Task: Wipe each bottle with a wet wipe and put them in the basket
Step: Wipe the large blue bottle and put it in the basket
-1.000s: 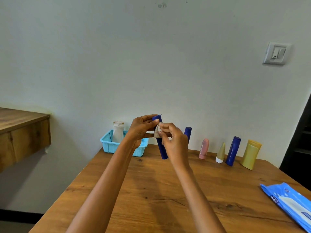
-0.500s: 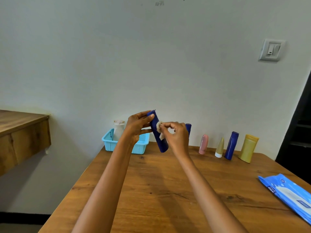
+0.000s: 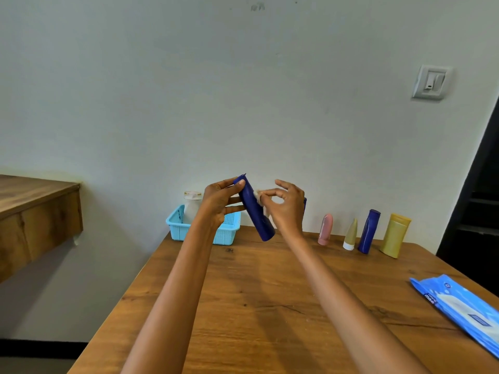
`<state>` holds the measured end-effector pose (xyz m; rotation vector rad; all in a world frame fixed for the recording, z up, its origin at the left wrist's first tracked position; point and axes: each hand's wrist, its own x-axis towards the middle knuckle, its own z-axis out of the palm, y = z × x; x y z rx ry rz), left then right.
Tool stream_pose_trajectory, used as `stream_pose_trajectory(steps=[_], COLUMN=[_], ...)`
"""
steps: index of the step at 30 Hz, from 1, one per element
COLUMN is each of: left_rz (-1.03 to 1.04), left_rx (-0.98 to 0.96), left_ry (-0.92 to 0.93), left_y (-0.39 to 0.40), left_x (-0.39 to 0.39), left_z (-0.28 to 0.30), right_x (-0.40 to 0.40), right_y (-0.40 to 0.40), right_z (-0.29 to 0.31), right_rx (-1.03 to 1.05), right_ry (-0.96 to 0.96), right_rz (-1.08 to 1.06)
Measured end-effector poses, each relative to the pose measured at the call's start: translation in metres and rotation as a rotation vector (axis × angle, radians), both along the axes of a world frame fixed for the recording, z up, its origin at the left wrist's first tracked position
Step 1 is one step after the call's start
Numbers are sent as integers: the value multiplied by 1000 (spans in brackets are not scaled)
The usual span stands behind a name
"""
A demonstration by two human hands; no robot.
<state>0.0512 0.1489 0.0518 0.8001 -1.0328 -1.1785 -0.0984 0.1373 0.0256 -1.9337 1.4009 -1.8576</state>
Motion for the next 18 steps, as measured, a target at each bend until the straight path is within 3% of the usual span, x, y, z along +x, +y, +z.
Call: stream_pose_trajectory(steps=[4, 8, 14, 18], left_rz=[2, 52, 28, -19], left_rx=[-6, 16, 4, -14], left_ry=[18, 29, 19, -11], left_y=[-1, -2, -2, -1], left_x=[-4, -3, -7, -7], left_z=[1, 0, -2, 0], right_x=[14, 9, -8, -10], right_y=[10, 22, 24, 21], right_z=[8, -24, -19, -1], right_rx=[-82, -88, 5, 16], right_ry=[41, 135, -133, -62], right_rz=[80, 119, 205, 201])
